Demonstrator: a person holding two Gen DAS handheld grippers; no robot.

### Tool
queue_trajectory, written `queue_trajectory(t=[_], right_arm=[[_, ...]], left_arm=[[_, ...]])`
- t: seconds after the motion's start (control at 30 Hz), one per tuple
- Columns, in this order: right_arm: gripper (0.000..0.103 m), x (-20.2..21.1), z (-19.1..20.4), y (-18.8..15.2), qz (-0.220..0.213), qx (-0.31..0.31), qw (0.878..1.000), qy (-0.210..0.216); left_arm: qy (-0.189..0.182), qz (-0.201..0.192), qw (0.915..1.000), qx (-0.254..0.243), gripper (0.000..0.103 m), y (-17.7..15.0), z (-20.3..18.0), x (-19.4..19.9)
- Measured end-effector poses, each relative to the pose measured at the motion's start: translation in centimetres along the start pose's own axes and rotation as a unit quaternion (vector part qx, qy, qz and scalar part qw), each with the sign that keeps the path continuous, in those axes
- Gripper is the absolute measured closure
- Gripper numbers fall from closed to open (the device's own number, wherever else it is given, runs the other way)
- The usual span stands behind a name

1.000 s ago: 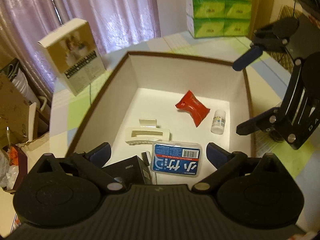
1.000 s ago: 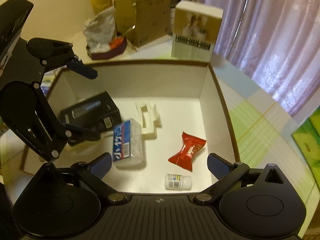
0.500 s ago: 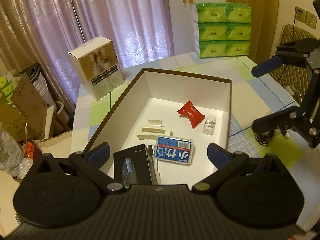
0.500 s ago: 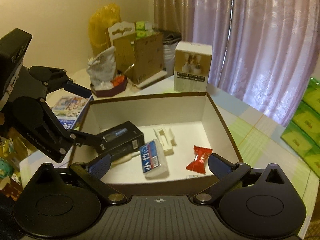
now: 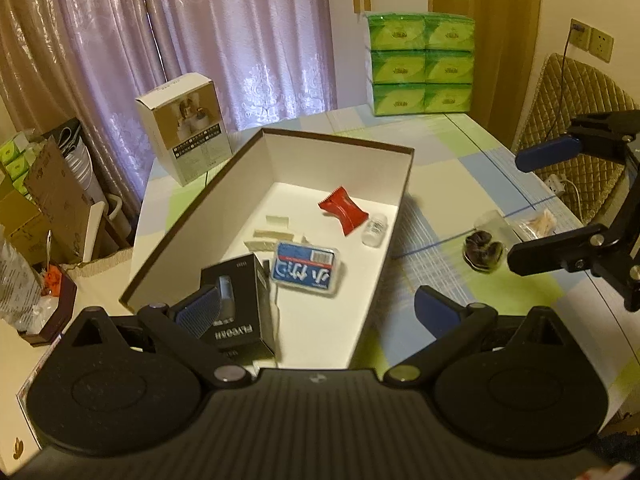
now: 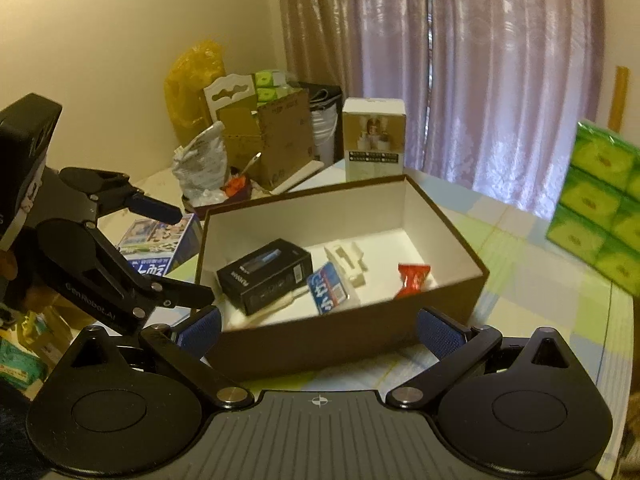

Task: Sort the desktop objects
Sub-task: 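Move both tools back toward the scrunchie, cup and green tube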

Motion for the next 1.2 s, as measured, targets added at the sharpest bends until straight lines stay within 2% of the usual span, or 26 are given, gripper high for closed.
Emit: queue_trajectory(t=[0.3, 0.7, 0.93, 1.2], right_arm=[[0.002, 2.6, -2.2, -4.4, 0.023, -0.064, 0.997, -0.030], [0.002, 5.7, -5.9, -9.6, 0.061, -0.110, 0.989, -0.077], [0.002, 6.9, -8.8, -11.3, 0.066, -0.129, 0.983, -0.112], [0.002, 6.9, -13.0, -13.2, 0.060, -0.174, 0.970, -0.162]], left_arm=[[-0.039, 0.023, 0.9990, 0.000, 0.001, -1.5, -4.3, 0.0], [-0.094, 0.032, 0.9946, -0.030, 0.001, -0.5, -10.7, -2.0], [-0.113, 0.039, 0.9924, -0.030, 0.001, -0.1, -13.4, -3.8], [-0.111, 0.036, 0.9927, -0.030, 0.004, 0.7, -15.7, -6.4]])
Point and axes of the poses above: each gripper's, at about its wrist camera, not at the fingertips, and x roughly against the way its jaws point, z to its left, y to its top, the point moved 5 cm from there along -x, roughly the way its jaws point, and after that the axes turned 10 degrees about -x, right-handed, at the moved point
